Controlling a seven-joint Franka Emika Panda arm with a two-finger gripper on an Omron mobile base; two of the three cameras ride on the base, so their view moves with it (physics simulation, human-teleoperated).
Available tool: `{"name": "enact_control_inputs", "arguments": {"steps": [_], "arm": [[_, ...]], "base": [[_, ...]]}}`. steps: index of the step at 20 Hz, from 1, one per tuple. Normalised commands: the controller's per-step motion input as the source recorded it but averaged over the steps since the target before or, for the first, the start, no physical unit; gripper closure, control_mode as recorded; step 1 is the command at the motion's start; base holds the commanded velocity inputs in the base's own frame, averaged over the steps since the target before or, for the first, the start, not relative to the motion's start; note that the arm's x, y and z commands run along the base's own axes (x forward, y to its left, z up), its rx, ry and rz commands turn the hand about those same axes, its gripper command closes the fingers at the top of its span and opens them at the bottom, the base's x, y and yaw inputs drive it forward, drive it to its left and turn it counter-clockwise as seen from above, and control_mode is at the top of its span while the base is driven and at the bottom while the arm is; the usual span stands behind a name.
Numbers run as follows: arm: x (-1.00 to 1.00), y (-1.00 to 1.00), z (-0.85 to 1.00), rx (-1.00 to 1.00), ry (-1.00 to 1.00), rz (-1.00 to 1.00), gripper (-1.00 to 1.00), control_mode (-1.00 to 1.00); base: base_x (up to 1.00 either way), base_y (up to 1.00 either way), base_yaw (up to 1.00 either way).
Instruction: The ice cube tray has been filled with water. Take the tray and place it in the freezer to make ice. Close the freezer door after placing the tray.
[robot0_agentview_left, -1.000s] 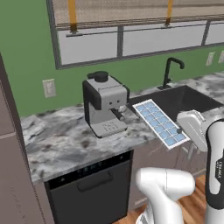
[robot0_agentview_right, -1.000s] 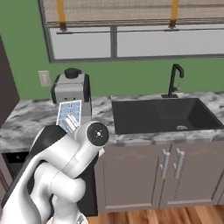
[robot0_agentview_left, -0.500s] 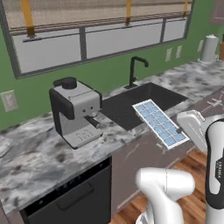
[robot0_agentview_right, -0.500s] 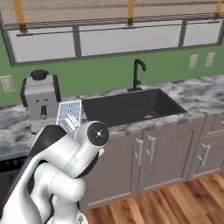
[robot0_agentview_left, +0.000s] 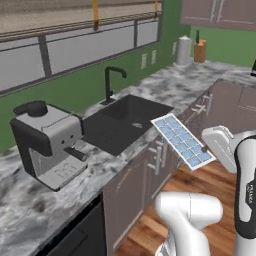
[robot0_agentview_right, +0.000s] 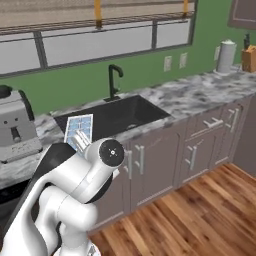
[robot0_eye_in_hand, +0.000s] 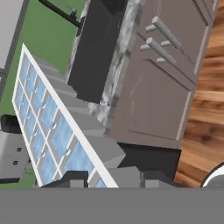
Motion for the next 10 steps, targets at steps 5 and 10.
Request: {"name": "enact_control_inputs", "arguments": {"steps": [5,10], "arm": [[0.0,0.0,0.0,0.0,0.0,0.0,1.0,1.0],[0.0,0.0,0.0,0.0,0.0,0.0,1.0,1.0]], "base": [[0.0,-0.23,-0.49],[0.0,-0.23,-0.5]]}}
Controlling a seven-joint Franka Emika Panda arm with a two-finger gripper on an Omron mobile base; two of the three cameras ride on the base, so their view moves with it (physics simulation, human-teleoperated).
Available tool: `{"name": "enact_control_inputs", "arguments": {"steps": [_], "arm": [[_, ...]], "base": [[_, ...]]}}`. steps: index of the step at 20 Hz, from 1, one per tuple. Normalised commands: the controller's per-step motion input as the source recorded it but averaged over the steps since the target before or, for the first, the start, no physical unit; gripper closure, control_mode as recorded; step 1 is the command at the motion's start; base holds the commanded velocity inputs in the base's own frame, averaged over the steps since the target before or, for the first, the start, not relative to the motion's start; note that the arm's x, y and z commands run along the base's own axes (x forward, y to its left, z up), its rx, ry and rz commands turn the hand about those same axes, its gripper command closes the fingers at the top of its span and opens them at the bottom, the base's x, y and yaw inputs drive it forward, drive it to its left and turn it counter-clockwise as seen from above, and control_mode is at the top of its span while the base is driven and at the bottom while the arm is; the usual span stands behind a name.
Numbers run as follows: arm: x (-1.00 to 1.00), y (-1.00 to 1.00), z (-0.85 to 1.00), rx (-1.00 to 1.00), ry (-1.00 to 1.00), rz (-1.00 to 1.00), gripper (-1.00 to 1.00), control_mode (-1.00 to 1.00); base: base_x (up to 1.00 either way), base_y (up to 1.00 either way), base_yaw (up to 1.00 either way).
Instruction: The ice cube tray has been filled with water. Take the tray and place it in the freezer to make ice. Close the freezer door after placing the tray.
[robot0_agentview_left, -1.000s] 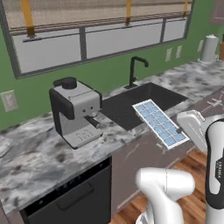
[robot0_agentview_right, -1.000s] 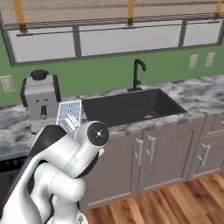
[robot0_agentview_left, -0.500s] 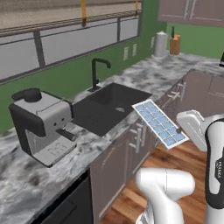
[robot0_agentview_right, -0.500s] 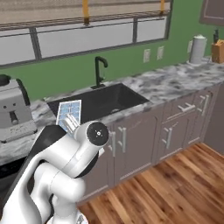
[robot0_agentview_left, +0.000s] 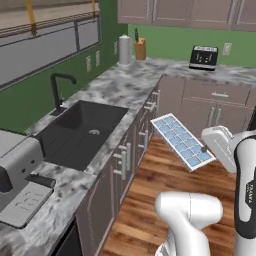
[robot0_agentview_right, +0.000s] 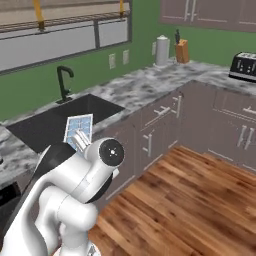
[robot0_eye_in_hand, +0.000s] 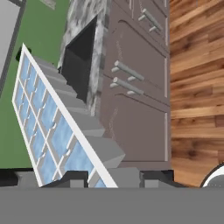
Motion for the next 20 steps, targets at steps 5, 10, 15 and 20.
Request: {"name": "enact_control_inputs", "arguments": {"steps": [5,10,15,20], "arm": [[0.0,0.0,0.0,0.0,0.0,0.0,1.0,1.0],[0.0,0.0,0.0,0.0,0.0,0.0,1.0,1.0],[0.0,0.0,0.0,0.0,0.0,0.0,1.0,1.0],[0.0,0.0,0.0,0.0,0.0,0.0,1.0,1.0]], "base": [[0.0,-0.2,-0.5],[0.0,-0.19,-0.51],[0.0,-0.14,-0.52],[0.0,-0.1,-0.52]]}}
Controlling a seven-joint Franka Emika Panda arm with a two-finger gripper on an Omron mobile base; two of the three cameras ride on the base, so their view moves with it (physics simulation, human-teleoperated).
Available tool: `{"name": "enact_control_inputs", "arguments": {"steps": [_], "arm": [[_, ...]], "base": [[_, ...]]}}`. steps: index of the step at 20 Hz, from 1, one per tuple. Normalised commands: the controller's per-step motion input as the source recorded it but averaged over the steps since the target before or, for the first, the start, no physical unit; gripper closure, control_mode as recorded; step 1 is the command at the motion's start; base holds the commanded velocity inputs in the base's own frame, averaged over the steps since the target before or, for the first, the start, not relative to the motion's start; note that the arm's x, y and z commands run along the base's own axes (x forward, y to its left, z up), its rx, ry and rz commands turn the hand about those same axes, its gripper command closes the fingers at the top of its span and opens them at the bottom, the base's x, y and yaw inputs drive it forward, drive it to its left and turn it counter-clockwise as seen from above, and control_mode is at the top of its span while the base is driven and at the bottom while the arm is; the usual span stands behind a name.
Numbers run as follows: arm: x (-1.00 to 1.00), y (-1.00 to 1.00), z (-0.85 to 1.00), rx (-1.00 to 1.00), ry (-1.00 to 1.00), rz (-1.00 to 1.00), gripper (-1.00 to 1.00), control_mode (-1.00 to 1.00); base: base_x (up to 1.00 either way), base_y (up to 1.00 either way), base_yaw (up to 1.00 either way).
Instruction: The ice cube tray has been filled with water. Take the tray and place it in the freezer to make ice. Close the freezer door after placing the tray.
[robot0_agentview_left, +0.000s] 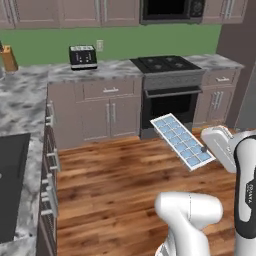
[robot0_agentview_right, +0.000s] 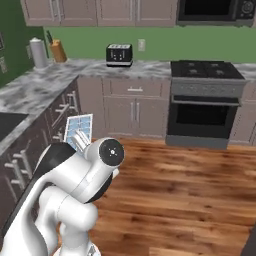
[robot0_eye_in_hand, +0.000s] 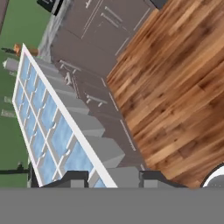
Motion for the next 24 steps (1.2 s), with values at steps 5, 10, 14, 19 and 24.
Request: {"name": "enact_control_inputs", "arguments": {"steps": [5,10,14,19,24], "arm": [[0.0,0.0,0.0,0.0,0.0,0.0,1.0,1.0],[0.0,0.0,0.0,0.0,0.0,0.0,1.0,1.0],[0.0,0.0,0.0,0.0,0.0,0.0,1.0,1.0],[0.0,0.0,0.0,0.0,0.0,0.0,1.0,1.0],[0.0,0.0,0.0,0.0,0.0,0.0,1.0,1.0]], "base": [[0.0,-0.08,-0.53],[0.04,0.0,-0.52],[0.16,0.0,-0.49],[0.57,0.04,-0.41],[0.87,0.16,-0.31]]}}
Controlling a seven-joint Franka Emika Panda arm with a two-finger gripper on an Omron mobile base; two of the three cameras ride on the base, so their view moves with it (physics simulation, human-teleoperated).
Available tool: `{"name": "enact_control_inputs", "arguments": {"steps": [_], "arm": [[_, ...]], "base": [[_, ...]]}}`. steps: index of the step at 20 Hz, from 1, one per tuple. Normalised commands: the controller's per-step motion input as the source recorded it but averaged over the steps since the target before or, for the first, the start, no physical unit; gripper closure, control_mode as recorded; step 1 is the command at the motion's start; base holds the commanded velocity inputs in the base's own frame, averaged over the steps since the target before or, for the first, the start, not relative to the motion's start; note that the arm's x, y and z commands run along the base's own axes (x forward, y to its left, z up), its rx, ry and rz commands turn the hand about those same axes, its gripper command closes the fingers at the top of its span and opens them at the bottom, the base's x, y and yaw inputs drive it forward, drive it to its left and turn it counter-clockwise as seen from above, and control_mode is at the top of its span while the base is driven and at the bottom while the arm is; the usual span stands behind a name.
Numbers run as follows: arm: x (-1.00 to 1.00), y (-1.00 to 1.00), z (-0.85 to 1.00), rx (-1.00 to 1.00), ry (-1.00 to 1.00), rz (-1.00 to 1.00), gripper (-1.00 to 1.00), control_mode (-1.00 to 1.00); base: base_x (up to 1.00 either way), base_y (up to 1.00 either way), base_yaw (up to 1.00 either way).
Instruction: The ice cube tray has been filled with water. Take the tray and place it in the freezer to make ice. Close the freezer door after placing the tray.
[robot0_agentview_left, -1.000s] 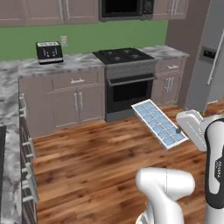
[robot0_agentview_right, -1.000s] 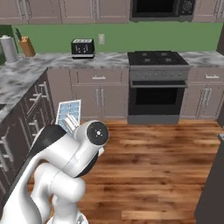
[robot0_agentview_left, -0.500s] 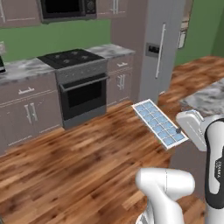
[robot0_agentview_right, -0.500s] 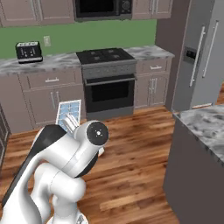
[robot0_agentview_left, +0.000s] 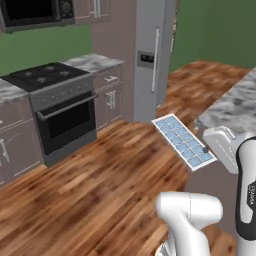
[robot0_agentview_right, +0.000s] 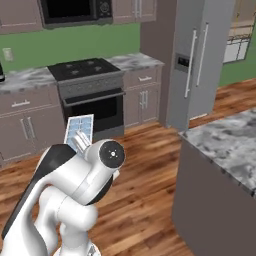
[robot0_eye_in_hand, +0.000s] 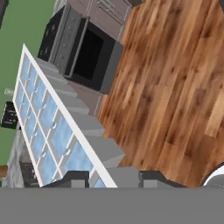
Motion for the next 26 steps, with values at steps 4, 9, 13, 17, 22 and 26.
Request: {"name": "enact_control_inputs", "arguments": {"steps": [4,9,13,17,22,26], "arm": [[0.0,0.0,0.0,0.0,0.0,0.0,1.0,1.0],[0.0,0.0,0.0,0.0,0.0,0.0,1.0,1.0],[0.0,0.0,0.0,0.0,0.0,0.0,1.0,1.0],[0.0,0.0,0.0,0.0,0.0,0.0,1.0,1.0],[0.0,0.0,0.0,0.0,0.0,0.0,1.0,1.0],[0.0,0.0,0.0,0.0,0.0,0.0,1.0,1.0]], "base": [[0.95,0.37,-0.25],[0.94,0.43,-0.23],[0.82,0.19,-0.32],[0.81,0.02,-0.39],[0.8,0.0,-0.41],[0.75,0.0,-0.41]]}}
